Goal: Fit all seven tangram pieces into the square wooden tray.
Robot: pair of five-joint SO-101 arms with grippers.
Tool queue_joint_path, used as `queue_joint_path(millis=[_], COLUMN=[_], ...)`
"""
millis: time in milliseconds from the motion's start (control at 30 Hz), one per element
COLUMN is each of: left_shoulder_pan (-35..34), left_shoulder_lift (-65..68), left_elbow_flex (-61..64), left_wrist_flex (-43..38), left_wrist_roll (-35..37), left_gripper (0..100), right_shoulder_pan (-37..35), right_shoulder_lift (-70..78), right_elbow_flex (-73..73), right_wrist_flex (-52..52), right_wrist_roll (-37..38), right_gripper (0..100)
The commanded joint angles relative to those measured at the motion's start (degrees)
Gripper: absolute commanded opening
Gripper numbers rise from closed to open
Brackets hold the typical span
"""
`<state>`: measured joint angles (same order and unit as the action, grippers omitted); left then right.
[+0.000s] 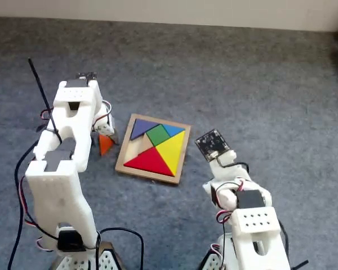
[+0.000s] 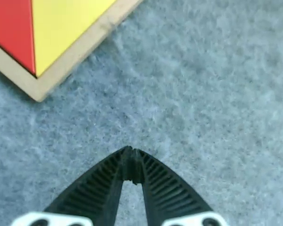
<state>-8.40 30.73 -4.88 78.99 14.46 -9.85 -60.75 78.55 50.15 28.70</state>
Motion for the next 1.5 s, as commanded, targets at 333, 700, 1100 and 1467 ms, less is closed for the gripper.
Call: queue_joint_path(millis=[333, 700, 1100, 1467], left_shoulder_pan=[1.54, 10.15, 17.63, 17.63], left_shoulder_lift=[5.32, -6.37, -6.64, -6.99], left_elbow_flex=[-10.24, -10.15, -6.99, -5.49], left_wrist_flex=[0.35, 9.41, 10.02, 10.37], left_wrist_roll=[0.18, -4.40, -6.68, -6.68], left_gripper=[2, 1, 10, 22], right_shoulder_pan=[5.41, 5.49, 5.58, 5.58], right_shoulder_lift=[-12.88, -23.96, -35.12, -36.09], right_elbow_flex=[7.78, 17.89, 22.81, 22.90], right_wrist_flex=[-0.92, -0.92, 1.54, 1.98], right_wrist_roll=[-0.44, -0.44, -0.18, -0.09], right_gripper=[0.6, 0.6, 0.6, 0.6])
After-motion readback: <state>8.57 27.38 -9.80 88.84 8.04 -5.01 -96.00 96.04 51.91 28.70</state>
